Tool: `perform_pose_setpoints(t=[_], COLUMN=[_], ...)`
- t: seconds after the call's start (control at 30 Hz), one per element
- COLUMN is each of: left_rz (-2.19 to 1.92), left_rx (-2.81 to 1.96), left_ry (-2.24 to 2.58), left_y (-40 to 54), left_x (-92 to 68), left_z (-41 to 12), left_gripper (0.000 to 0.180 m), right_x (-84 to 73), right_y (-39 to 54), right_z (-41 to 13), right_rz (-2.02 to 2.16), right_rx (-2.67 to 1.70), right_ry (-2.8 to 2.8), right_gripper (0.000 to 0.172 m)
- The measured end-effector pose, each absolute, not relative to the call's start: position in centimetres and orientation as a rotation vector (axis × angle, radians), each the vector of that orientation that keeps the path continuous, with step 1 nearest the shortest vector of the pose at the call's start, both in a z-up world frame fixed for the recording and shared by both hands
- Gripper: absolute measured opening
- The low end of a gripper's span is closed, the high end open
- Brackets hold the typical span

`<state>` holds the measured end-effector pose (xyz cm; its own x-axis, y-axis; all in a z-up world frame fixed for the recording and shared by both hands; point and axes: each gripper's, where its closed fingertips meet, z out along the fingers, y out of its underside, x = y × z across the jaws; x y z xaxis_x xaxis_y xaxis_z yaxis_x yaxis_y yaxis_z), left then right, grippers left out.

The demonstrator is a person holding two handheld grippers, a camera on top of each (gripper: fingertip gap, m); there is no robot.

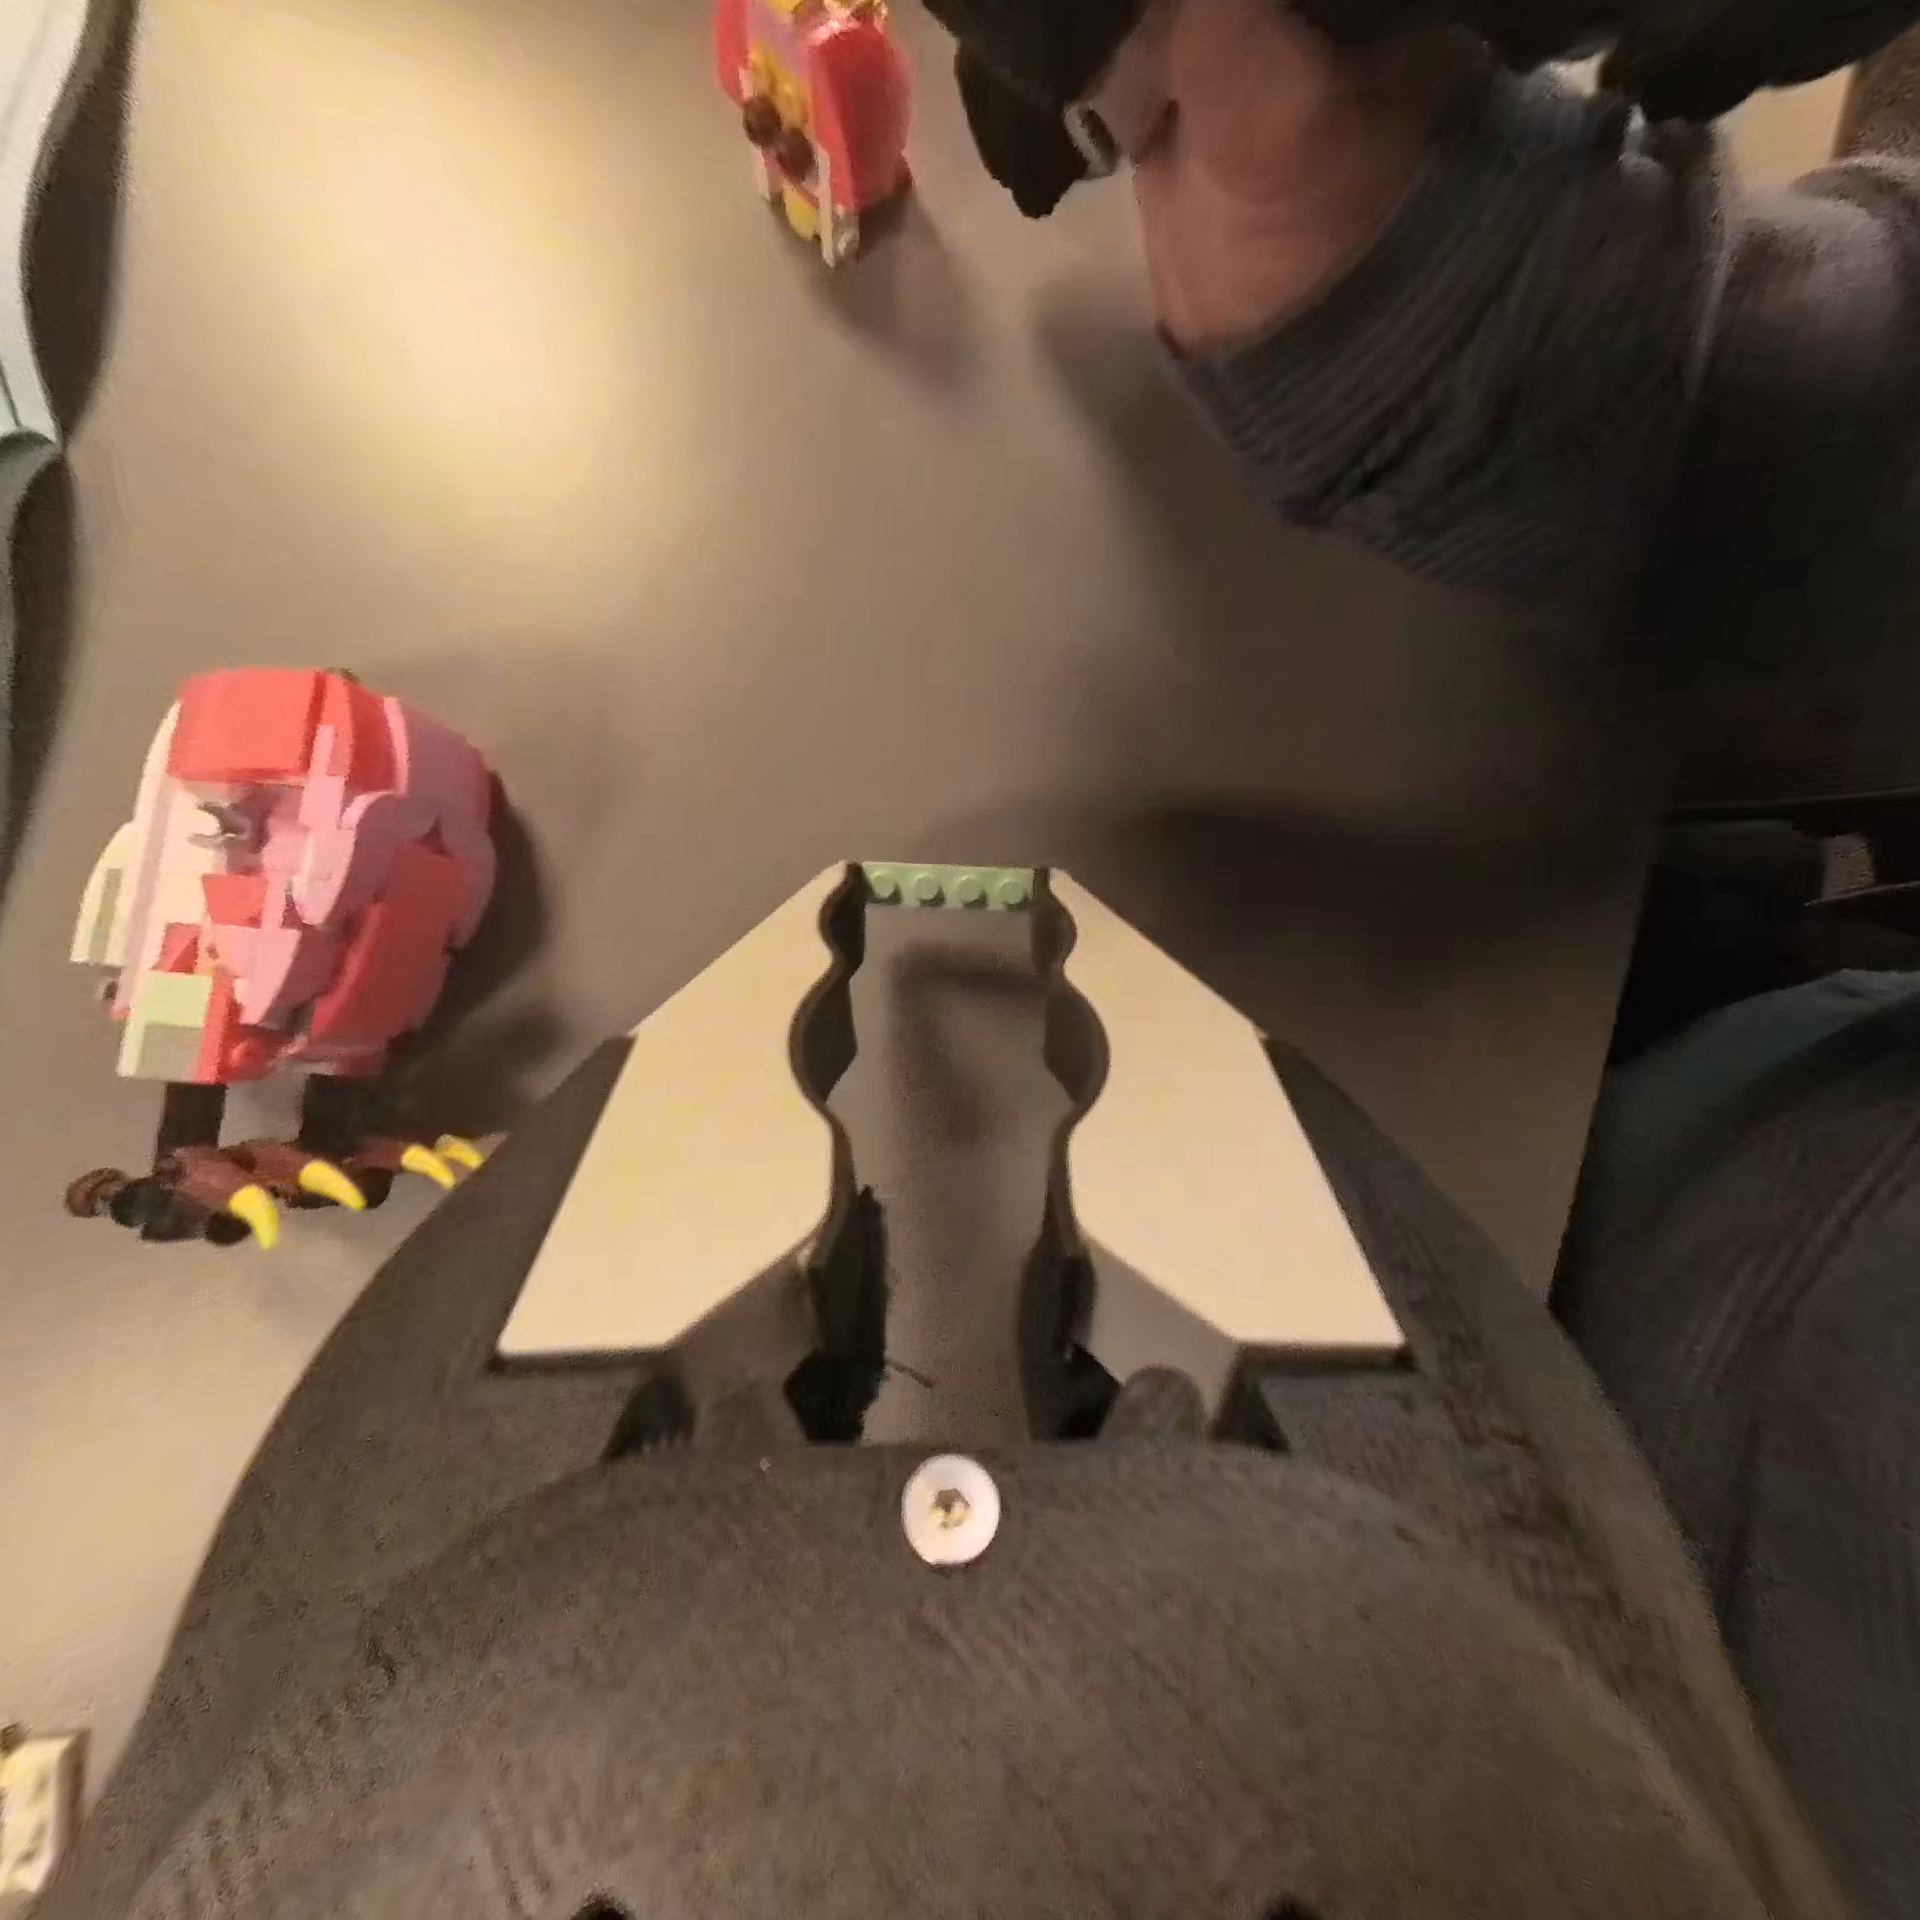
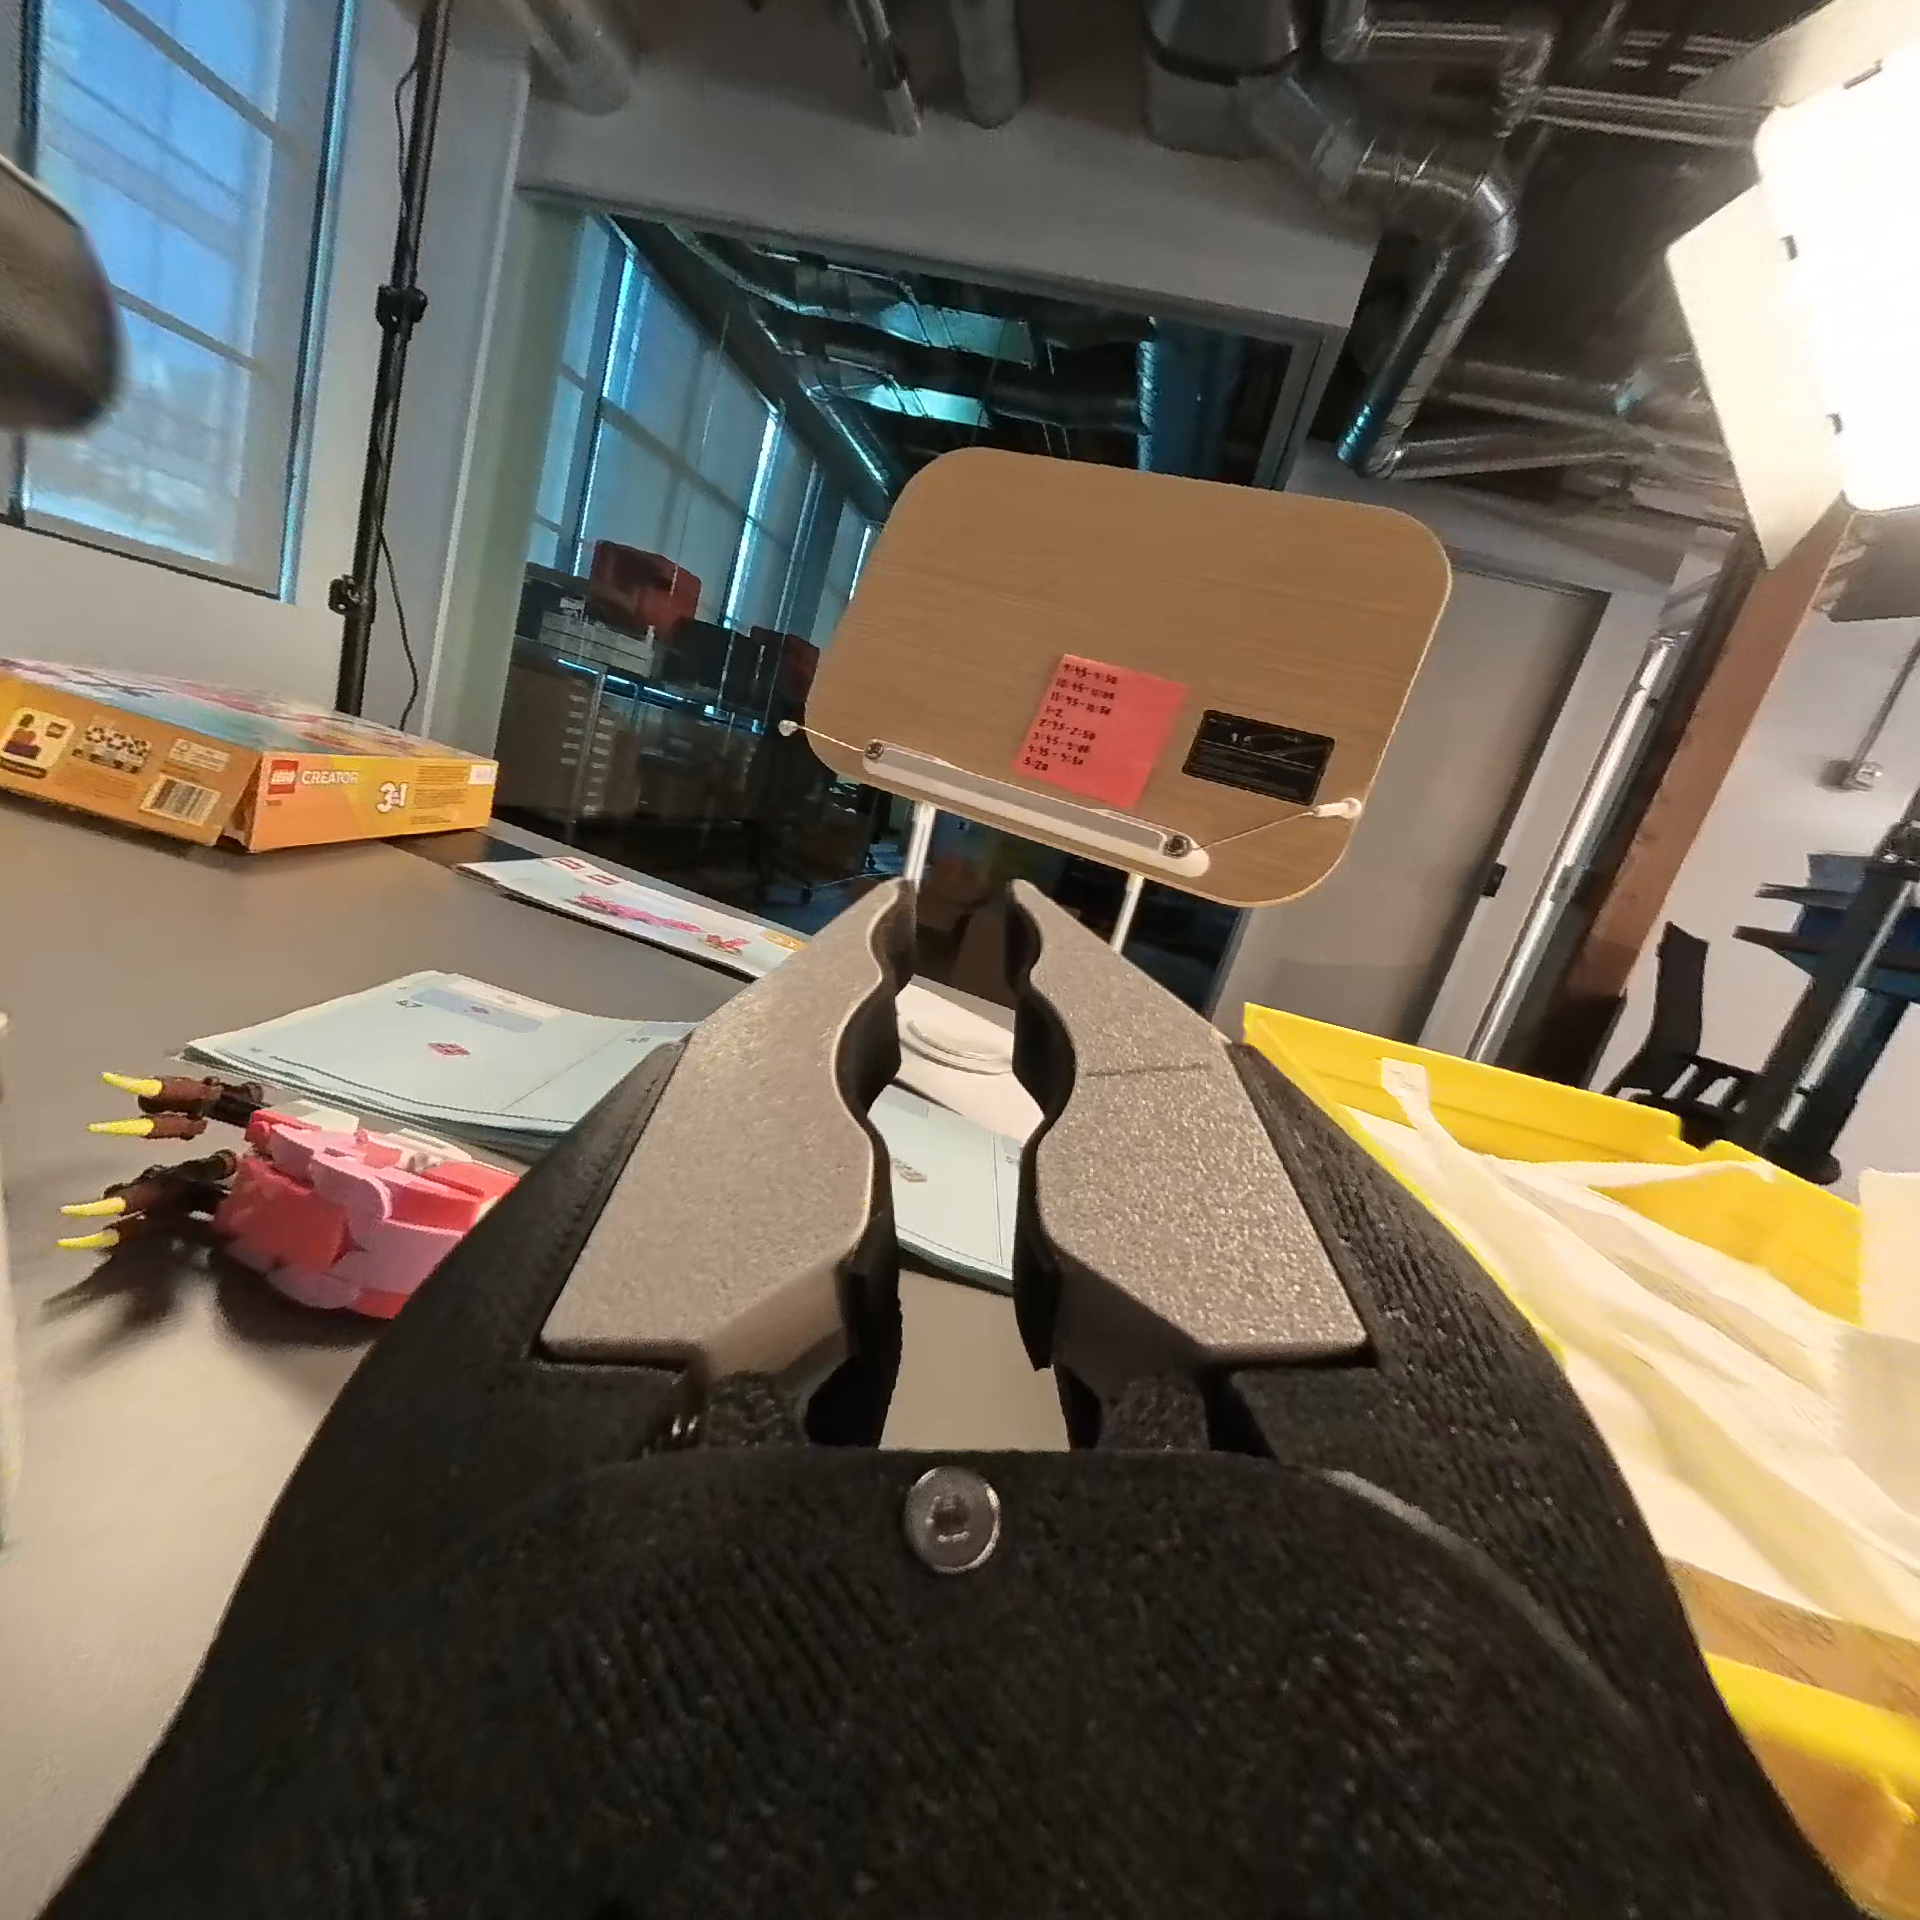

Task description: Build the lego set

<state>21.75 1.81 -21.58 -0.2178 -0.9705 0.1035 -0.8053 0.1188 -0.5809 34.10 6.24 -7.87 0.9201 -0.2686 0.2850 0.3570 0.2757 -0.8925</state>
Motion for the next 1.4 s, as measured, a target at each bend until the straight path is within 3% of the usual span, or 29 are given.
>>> perform_pose_setpoints(t=[0.17,0.3,0.57,0.67,0.8,0.93,1.03,1.4], left_rz=[-0.791,-0.816,-1.069,-0.902,-0.385,-0.339,-0.188,-0.056], left_rx=[-1.820,-1.854,-1.757,-1.806,-2.041,-2.279,-2.384,-2.764], left_ry=[2.071,2.025,1.529,1.268,0.982,0.996,1.121,1.542], left_y=[2.3,2.7,8.3,14.7,24.9,27.7,29.3,26.9], left_x=[22.1,21.5,12.7,5.0,-9.0,-14.9,-17.1,-16.5], left_z=[-22.8,-22.3,-10.8,-7.2,-6.0,-9.1,-12.0,-19.0], left_gripper=[0.032,0.058,0.055,0.055,0.056,0.050,0.056,0.021], right_x=[33.9,33.9,34.3,34.1,33.9,34.0,34.1,35.1], right_y=[6.4,6.4,6.1,6.1,6.4,6.8,7.1,7.5], right_z=[-7.9,-7.9,-7.6,-7.4,-7.4,-7.7,-7.9,-8.5], right_rz=[-0.405,-0.406,-0.406,-0.403,-0.415,-0.439,-0.461,-0.533], right_rx=[-1.222,-1.223,-1.210,-1.201,-1.204,-1.221,-1.233,-1.269], right_ry=[-0.092,-0.090,-0.066,-0.071,-0.084,-0.090,-0.089,-0.062], right_gripper=[0.013,0.013,0.012,0.012,0.011,0.010,0.010,0.008])
